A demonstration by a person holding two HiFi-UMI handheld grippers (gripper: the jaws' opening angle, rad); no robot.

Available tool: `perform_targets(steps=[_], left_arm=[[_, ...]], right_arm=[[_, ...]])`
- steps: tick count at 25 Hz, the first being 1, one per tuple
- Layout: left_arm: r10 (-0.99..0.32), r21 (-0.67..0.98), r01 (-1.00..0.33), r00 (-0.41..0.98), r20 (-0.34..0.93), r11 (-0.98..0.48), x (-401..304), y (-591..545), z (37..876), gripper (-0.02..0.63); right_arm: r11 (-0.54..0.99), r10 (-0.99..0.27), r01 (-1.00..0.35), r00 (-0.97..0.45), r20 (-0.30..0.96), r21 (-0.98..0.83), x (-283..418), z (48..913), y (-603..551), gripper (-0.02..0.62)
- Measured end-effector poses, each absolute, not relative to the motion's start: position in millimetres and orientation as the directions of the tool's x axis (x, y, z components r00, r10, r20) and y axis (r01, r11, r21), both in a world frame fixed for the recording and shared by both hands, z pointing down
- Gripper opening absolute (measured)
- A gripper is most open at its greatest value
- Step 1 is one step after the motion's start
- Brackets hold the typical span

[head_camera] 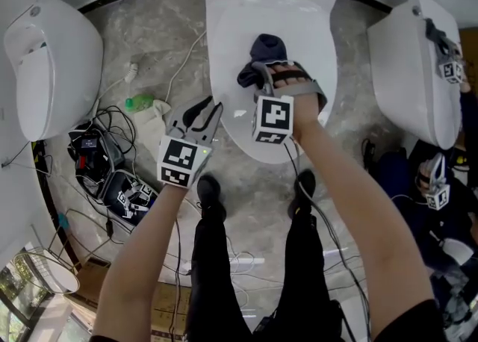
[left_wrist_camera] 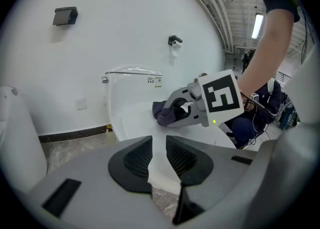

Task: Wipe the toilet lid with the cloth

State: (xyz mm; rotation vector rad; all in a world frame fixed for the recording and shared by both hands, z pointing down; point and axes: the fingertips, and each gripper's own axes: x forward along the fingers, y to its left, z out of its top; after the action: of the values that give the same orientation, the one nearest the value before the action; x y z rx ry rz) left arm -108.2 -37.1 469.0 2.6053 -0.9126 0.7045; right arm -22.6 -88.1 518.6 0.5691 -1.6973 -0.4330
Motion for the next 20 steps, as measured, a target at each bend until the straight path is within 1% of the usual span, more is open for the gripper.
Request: perform_targets(steps=[20], left_arm=[[-0.502, 0.098, -0.641, 0.679, 0.536, -0.761, -95.8, -23.5, 469.1, 0.092]], right_arm=[[0.852, -0.523, -0.148, -0.208, 0.826, 0.502, -48.8, 527.8, 38.4, 0.091]])
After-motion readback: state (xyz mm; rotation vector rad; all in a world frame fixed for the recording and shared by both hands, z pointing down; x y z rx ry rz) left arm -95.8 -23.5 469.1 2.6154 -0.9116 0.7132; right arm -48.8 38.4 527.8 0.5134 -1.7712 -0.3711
